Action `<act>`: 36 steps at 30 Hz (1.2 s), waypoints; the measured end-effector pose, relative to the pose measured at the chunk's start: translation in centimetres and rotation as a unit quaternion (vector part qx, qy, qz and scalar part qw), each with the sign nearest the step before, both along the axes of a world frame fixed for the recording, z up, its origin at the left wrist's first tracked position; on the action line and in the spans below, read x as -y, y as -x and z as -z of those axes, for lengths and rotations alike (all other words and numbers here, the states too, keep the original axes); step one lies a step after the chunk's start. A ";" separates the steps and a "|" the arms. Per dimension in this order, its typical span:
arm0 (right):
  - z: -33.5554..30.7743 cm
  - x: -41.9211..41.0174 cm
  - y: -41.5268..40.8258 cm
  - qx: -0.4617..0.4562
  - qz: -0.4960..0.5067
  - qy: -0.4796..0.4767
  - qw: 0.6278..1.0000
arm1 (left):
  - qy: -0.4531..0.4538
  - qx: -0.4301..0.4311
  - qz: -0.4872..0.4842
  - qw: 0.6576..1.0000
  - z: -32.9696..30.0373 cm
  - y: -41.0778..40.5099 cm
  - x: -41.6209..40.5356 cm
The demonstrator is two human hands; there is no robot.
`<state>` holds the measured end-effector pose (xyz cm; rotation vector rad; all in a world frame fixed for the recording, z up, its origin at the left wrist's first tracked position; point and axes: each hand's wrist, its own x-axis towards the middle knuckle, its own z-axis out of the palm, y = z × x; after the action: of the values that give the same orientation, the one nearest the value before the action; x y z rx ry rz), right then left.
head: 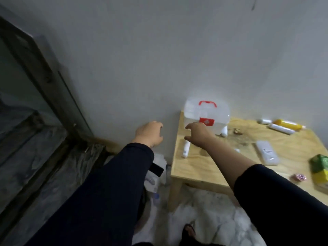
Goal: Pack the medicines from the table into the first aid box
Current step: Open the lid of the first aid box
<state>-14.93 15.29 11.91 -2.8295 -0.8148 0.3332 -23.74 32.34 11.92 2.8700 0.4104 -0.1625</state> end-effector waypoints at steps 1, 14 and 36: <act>-0.1 1.5 -1.1 0.009 0.013 -0.002 1.000 | 0.004 0.008 0.015 1.000 -0.2 -1.4 1.0; 3.8 8.4 -11.7 0.148 -0.057 0.011 0.987 | -0.008 0.075 0.110 0.991 2.8 -15.7 6.6; 8.3 7.8 -13.2 0.312 -0.116 0.044 0.942 | -0.050 0.096 0.172 0.979 5.0 -19.1 5.8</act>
<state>-1.73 7.49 3.57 -2.9434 -1.2738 -0.5508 -4.65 26.57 6.97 2.9960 -0.1200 0.0782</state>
